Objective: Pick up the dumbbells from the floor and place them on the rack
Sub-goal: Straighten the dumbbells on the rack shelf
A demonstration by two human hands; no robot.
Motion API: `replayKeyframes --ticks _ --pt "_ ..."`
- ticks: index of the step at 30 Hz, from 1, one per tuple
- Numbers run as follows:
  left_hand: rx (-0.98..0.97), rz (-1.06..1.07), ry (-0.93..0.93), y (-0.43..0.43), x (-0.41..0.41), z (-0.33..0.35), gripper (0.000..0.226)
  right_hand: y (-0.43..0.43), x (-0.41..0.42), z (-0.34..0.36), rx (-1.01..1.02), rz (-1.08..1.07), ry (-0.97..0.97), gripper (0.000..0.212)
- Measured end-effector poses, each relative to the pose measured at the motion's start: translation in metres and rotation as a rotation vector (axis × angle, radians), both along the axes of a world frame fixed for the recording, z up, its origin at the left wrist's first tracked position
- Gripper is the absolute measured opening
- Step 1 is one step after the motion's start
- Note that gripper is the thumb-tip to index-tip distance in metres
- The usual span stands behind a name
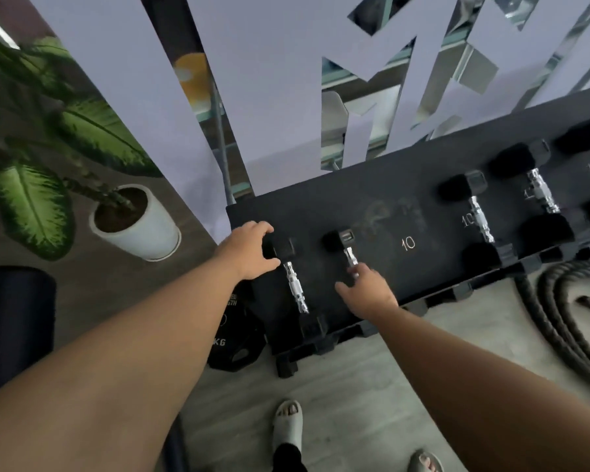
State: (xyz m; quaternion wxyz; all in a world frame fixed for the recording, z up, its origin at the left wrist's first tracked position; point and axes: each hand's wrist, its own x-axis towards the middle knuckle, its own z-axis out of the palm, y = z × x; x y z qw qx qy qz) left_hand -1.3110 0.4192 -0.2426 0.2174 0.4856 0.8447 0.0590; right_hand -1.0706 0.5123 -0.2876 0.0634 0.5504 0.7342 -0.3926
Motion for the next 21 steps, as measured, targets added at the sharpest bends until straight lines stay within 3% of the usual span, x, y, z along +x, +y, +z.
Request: replayKeyframes --ticks 11,14,21 --pt "-0.073 -0.212 -0.066 0.050 -0.037 -0.098 0.094 -0.078 -0.049 -0.123 -0.235 -0.474 -0.075 0.068" --pt "-0.039 -0.197 -0.065 0.054 -0.034 -0.115 0.094 -0.086 -0.054 -0.134 -0.289 -0.600 -0.019 0.078" --pt "-0.021 -0.224 -0.059 0.057 -0.043 -0.124 0.092 -0.085 -0.063 -0.135 -0.301 -0.765 0.080 0.072"
